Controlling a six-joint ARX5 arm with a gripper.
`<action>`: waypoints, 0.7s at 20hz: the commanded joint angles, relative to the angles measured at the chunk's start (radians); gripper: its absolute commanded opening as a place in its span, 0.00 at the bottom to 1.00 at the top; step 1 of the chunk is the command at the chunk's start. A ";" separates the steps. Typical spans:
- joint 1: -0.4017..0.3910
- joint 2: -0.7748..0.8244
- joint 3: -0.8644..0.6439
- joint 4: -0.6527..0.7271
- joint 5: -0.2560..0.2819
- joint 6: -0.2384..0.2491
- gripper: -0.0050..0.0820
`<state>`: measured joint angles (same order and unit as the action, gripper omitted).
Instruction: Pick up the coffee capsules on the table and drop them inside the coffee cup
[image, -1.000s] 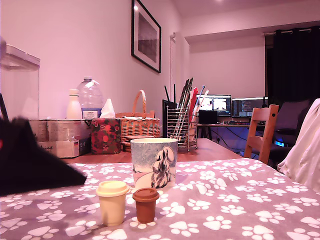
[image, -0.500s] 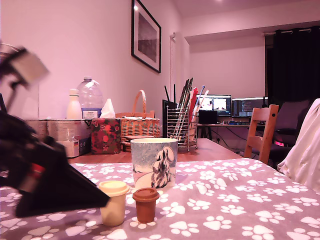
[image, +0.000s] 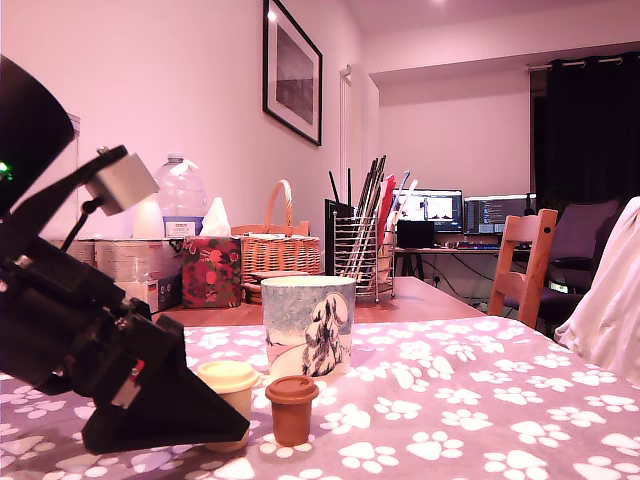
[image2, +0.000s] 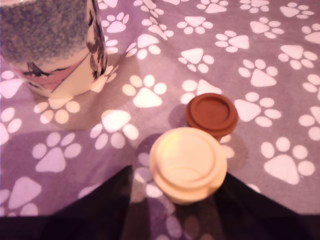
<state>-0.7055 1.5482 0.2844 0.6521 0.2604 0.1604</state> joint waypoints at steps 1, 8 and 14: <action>-0.004 0.014 0.008 0.007 0.002 0.005 0.46; 0.000 0.014 0.008 0.009 -0.003 0.005 0.34; 0.046 0.010 0.008 0.069 -0.027 0.000 0.34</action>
<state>-0.6666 1.5482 0.2844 0.7044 0.2337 0.1604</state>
